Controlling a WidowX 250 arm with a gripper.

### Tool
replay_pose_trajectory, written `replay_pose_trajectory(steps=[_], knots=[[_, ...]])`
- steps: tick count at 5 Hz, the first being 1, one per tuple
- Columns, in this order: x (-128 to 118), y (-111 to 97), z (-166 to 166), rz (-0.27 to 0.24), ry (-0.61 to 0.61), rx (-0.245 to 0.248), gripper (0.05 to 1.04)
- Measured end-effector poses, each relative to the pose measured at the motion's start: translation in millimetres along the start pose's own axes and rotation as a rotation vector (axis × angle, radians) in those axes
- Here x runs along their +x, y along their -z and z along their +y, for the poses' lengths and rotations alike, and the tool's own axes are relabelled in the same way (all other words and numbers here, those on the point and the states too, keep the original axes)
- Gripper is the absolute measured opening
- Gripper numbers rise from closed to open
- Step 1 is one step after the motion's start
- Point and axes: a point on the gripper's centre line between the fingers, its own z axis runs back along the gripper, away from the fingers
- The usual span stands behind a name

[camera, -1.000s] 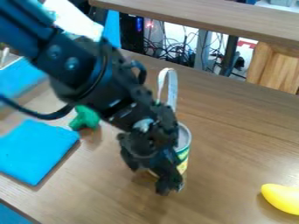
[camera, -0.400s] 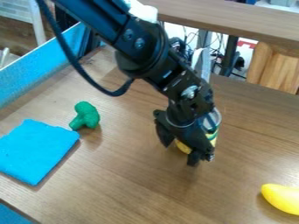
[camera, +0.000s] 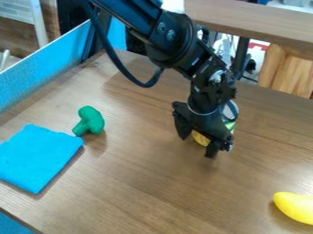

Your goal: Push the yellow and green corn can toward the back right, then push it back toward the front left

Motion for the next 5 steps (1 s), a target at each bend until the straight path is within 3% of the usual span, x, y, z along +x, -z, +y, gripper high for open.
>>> replay_pose_trajectory(steps=[1,2,3,4,5], knots=[[-4,0,1,0.032,-0.01,-0.009,1.001],[-28,-9,-2,0.12,-0.015,-0.044,1.001],[-31,-47,-4,0.101,-0.019,-0.11,1.001],[-17,-81,3,0.002,-0.022,-0.102,1.001],[3,-84,9,-0.103,0.011,-0.061,1.001]])
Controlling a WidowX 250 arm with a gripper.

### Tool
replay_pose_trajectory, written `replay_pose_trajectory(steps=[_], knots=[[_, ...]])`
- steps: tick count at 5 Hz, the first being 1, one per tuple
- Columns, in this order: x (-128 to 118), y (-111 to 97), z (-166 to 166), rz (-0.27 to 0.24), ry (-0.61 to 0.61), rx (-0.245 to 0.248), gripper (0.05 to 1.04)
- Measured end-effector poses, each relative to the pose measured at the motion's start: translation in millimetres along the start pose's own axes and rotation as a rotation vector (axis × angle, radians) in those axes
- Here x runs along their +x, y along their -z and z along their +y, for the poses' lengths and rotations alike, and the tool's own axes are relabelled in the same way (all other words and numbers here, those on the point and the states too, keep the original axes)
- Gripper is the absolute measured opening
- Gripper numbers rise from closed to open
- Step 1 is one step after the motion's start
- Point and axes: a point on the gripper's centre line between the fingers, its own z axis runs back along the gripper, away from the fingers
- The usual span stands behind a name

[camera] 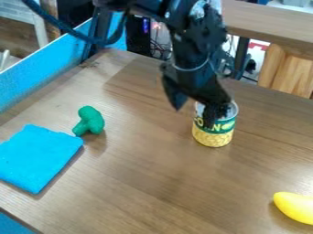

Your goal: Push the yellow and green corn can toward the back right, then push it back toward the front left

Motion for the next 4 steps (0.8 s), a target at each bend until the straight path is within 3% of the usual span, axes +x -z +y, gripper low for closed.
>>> replay_pose_trajectory(steps=[1,2,3,4], knots=[[30,33,7,-0.06,0.066,0.073,1.001],[65,36,12,-0.176,0.099,0.118,1.001],[80,47,11,-0.206,0.071,0.125,1.001],[99,45,12,-0.229,0.067,0.132,1.001]])
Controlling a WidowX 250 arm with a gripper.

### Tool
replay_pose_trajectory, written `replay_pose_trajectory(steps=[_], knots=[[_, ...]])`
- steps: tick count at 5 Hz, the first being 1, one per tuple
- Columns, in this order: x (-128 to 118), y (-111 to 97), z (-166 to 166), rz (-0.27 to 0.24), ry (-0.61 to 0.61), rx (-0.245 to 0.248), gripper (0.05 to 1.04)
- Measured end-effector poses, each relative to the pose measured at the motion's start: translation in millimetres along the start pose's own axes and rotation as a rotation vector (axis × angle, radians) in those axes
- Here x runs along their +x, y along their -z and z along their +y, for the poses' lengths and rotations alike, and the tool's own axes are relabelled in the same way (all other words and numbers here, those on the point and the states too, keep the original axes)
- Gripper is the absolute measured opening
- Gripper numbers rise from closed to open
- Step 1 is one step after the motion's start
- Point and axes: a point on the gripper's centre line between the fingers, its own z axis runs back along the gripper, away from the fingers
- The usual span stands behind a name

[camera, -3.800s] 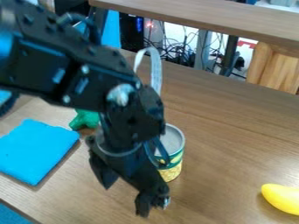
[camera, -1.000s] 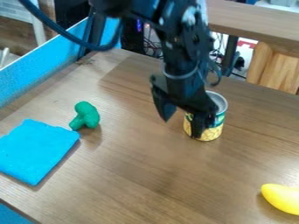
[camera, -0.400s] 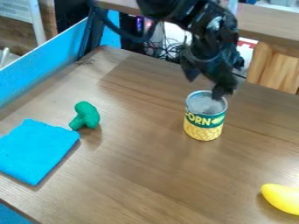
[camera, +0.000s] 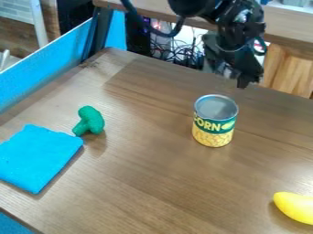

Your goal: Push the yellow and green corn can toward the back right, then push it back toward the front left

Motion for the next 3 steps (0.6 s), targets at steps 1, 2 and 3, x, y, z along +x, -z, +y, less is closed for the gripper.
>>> replay_pose_trajectory(steps=[1,2,3], knots=[[-8,17,-5,0.033,0.005,-0.003,1.001],[-25,38,-12,0.102,0.018,-0.014,1.001],[-30,40,-16,0.114,0.025,-0.035,1.001]])
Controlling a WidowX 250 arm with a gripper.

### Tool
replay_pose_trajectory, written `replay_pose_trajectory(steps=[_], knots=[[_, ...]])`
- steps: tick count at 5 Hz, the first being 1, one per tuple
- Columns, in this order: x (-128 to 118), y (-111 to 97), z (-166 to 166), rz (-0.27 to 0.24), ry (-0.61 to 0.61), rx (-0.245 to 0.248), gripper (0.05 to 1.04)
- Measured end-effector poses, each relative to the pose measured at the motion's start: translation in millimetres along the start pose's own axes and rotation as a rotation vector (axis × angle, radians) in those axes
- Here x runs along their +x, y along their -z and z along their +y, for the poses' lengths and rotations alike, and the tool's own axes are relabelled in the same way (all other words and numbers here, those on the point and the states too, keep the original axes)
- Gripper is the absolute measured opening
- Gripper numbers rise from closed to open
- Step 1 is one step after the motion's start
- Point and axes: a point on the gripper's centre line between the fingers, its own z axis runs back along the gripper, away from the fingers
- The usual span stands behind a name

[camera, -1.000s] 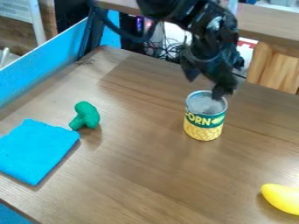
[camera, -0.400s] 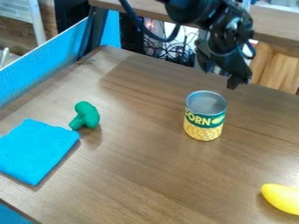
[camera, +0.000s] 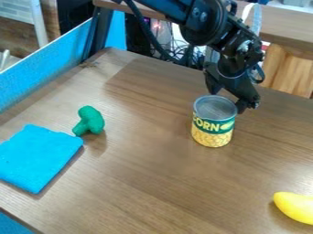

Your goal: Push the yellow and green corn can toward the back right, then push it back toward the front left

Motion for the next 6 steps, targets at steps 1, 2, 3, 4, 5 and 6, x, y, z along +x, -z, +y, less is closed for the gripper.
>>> replay_pose_trajectory(steps=[1,2,3,4,5,6], knots=[[-31,5,-6,0.076,0.028,-0.028,1.001],[-37,-26,-5,0.068,0.056,-0.083,1.001],[-62,-43,4,0.11,0.064,-0.118,1.001],[-89,-59,3,0.135,0.072,-0.126,1.001],[-114,-62,1,0.167,0.081,-0.121,1.001],[-137,-69,-13,0.199,0.117,-0.122,1.001]])
